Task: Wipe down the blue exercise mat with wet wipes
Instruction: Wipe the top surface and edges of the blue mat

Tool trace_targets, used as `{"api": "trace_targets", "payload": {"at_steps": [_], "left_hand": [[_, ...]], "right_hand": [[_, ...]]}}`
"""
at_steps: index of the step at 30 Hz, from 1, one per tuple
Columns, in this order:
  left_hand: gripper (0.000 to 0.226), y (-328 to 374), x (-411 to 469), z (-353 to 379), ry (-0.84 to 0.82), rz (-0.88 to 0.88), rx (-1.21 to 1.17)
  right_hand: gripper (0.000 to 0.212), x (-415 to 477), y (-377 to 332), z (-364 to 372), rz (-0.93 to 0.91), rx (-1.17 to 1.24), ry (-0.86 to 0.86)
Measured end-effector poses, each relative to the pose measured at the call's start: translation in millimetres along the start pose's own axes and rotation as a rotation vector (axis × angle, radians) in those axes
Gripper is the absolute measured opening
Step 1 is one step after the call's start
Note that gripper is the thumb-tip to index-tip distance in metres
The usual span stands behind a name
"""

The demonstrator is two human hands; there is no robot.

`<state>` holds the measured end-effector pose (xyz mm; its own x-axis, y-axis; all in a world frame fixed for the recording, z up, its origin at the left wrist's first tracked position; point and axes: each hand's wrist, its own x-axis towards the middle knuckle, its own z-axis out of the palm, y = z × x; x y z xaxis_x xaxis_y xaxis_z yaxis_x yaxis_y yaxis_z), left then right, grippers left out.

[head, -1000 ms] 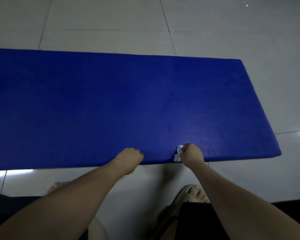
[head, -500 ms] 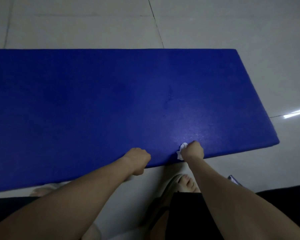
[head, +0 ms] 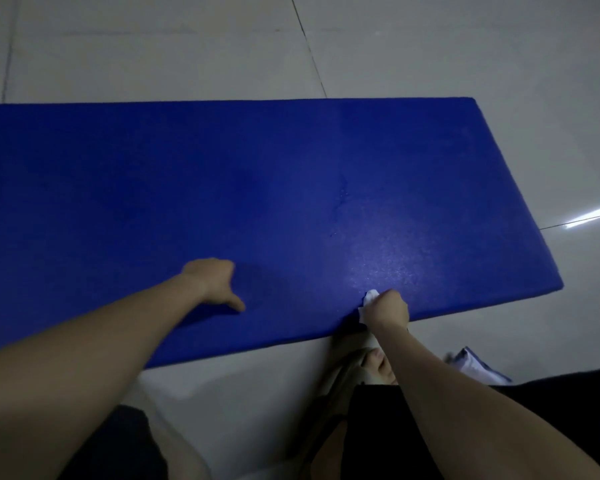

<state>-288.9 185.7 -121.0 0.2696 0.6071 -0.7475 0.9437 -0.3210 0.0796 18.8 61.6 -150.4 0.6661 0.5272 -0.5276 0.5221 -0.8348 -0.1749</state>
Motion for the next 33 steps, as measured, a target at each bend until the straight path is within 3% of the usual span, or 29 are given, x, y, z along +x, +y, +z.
{"api": "trace_targets", "payload": {"at_steps": [2, 5, 9, 15, 19, 24, 30, 33], "left_hand": [[0.072, -39, 5, 1, -0.077, -0.143, -0.089], [0.094, -61, 17, 21, -0.136, -0.225, -0.221], [0.105, -57, 23, 25, -0.132, -0.241, -0.23], [0.118, -57, 24, 26, -0.127, -0.248, -0.224], [0.119, -58, 24, 26, -0.116, -0.253, -0.254], [0.12, -58, 25, 26, -0.125, -0.265, -0.259], [0.119, -57, 26, 26, -0.131, -0.264, -0.252], [0.115, -55, 26, 24, -0.135, -0.264, -0.228]], "right_hand": [[0.031, -3, -3, 5, 0.005, -0.011, 0.006], [0.025, -15, -10, 15, -0.023, 0.056, 0.007], [0.023, -38, -29, 36, -0.15, 0.051, -0.051], [0.017, -79, -63, 77, -0.521, -0.11, -0.159], [0.023, -70, -64, 70, -0.601, -0.208, -0.125], [0.03, -25, -41, 38, -0.424, -0.118, -0.002], [0.034, 34, -11, -17, -0.073, 0.008, 0.136], [0.029, 22, -26, -6, -0.107, 0.003, 0.126]]}}
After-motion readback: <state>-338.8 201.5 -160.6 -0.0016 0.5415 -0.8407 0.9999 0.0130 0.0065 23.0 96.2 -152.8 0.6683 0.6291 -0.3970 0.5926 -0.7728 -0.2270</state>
